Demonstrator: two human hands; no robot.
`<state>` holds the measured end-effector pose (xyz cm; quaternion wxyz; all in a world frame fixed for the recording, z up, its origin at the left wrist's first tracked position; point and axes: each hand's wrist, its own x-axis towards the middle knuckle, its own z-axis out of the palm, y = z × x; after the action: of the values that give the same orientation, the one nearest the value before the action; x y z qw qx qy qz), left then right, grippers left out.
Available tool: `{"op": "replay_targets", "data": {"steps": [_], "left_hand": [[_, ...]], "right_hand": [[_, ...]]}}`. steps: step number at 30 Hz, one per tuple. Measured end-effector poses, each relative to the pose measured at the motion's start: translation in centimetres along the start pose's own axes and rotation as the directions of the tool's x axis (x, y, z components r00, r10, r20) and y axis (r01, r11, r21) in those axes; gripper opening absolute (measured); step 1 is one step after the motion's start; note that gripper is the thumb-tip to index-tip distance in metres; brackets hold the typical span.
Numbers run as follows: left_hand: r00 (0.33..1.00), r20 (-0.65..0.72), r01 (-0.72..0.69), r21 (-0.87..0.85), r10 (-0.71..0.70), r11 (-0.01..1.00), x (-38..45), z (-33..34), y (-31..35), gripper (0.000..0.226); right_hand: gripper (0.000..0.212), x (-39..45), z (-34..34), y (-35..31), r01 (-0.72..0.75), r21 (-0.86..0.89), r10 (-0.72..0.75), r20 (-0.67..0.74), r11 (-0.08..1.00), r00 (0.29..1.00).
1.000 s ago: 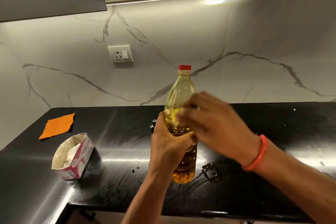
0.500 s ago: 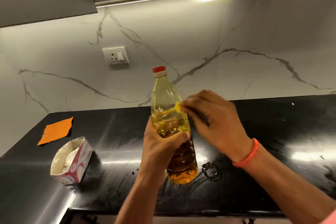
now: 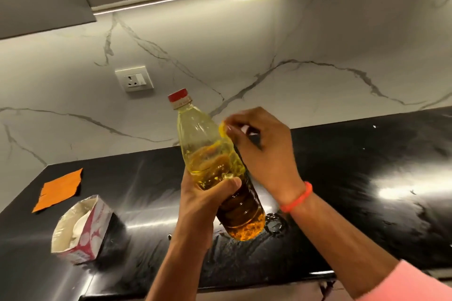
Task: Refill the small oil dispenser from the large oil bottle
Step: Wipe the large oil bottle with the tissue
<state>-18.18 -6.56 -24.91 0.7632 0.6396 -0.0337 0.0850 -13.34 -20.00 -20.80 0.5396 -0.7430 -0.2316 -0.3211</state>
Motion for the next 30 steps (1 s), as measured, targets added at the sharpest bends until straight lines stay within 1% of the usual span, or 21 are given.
{"op": "replay_targets", "data": {"steps": [1, 2, 4, 5, 7, 9, 11, 13, 15, 16, 18, 20, 22, 24, 25, 27, 28, 30], "left_hand": [[1.000, 0.028, 0.002, 0.001, -0.002, 1.000, -0.1, 0.2, -0.2, 0.079], [0.999, 0.051, 0.001, -0.002, -0.001, 1.000, -0.3, 0.3, -0.2, 0.078], [0.997, 0.075, -0.003, -0.038, 0.006, 0.999, -0.5, 0.3, -0.1, 0.076], [0.997, 0.075, -0.009, -0.062, 0.014, 0.998, -0.6, 0.1, 0.1, 0.073], [0.997, 0.069, -0.030, -0.104, 0.037, 0.994, -0.6, -0.2, 0.6, 0.065], [0.996, 0.060, -0.060, -0.105, 0.067, 0.993, -0.3, -0.7, 1.2, 0.055], [0.997, 0.010, -0.079, -0.061, 0.079, 0.995, -0.1, -1.0, 1.8, 0.055], [0.994, -0.071, -0.079, -0.006, 0.078, 0.997, 0.2, -1.0, 1.9, 0.062], [0.982, -0.173, -0.068, 0.013, 0.069, 0.998, 0.6, -1.0, 1.8, 0.064], [0.973, -0.222, -0.060, 0.013, 0.061, 0.998, 0.8, -0.8, 1.7, 0.068], [0.956, -0.287, -0.063, 0.025, 0.068, 0.998, 0.9, -0.1, 1.5, 0.073], [0.951, -0.293, -0.085, 0.040, 0.093, 0.996, 0.8, 0.9, 1.3, 0.064], [0.947, -0.307, -0.101, 0.001, 0.097, 0.995, 0.6, 1.7, 1.3, 0.054], [0.935, -0.347, -0.102, -0.057, 0.076, 0.993, 0.8, 2.2, 1.6, 0.047], [0.928, -0.367, -0.100, -0.061, 0.071, 0.993, 1.1, 2.2, 1.8, 0.044], [0.912, -0.403, -0.097, -0.034, 0.075, 0.995, 1.8, 2.0, 2.3, 0.038], [0.904, -0.420, -0.094, -0.019, 0.078, 0.995, 2.0, 1.8, 2.6, 0.039], [0.892, -0.444, -0.091, 0.009, 0.085, 0.996, 2.4, 1.5, 2.9, 0.049]], "right_hand": [[0.010, 1.0, 0.0, -0.3, -0.026, 0.074, 0.025, 0.011, 0.997, 1.000], [0.013, 1.9, -0.1, -0.4, -0.084, 0.187, 0.077, 0.048, 0.979, 0.996], [0.016, 2.8, -0.6, 0.1, -0.249, 0.405, 0.181, 0.199, 0.880, 0.963], [0.017, 2.8, -1.0, 0.8, -0.305, 0.437, 0.196, 0.276, 0.846, 0.941], [0.017, 1.5, -1.5, 2.3, -0.362, 0.385, 0.211, 0.381, 0.849, 0.900], [0.017, -1.4, -1.7, 3.9, -0.441, 0.375, 0.268, 0.431, 0.815, 0.861], [0.016, -4.4, -1.9, 4.9, -0.522, 0.390, 0.351, 0.429, 0.759, 0.832], [0.012, -7.0, -2.0, 5.2, -0.535, 0.406, 0.398, 0.377, 0.741, 0.836], [0.014, -8.7, -1.6, 4.7, -0.483, 0.421, 0.391, 0.290, 0.767, 0.874], [0.013, -9.0, -1.3, 4.0, -0.429, 0.405, 0.355, 0.247, 0.807, 0.902], [0.011, -8.7, -0.3, 2.2, -0.286, 0.324, 0.236, 0.185, 0.902, 0.954], [0.011, -7.4, 0.7, 0.4, -0.138, 0.170, 0.119, 0.118, 0.976, 0.986], [0.012, -5.6, 1.2, -1.0, -0.041, 0.051, 0.039, 0.027, 0.998, 0.999], [0.010, -4.8, 1.4, -1.6, 0.045, -0.008, -0.045, -0.021, 0.999, 0.999], [0.009, -4.9, 1.3, -1.4, 0.098, -0.038, -0.099, -0.020, 0.994, 0.995], [0.007, -6.0, 0.9, -0.2, 0.184, -0.105, -0.182, 0.035, 0.977, 0.983], [0.007, -6.9, 0.6, 0.6, 0.200, -0.134, -0.192, 0.073, 0.971, 0.979], [0.009, -8.8, 0.0, 2.1, 0.173, -0.164, -0.153, 0.126, 0.971, 0.980]]}}
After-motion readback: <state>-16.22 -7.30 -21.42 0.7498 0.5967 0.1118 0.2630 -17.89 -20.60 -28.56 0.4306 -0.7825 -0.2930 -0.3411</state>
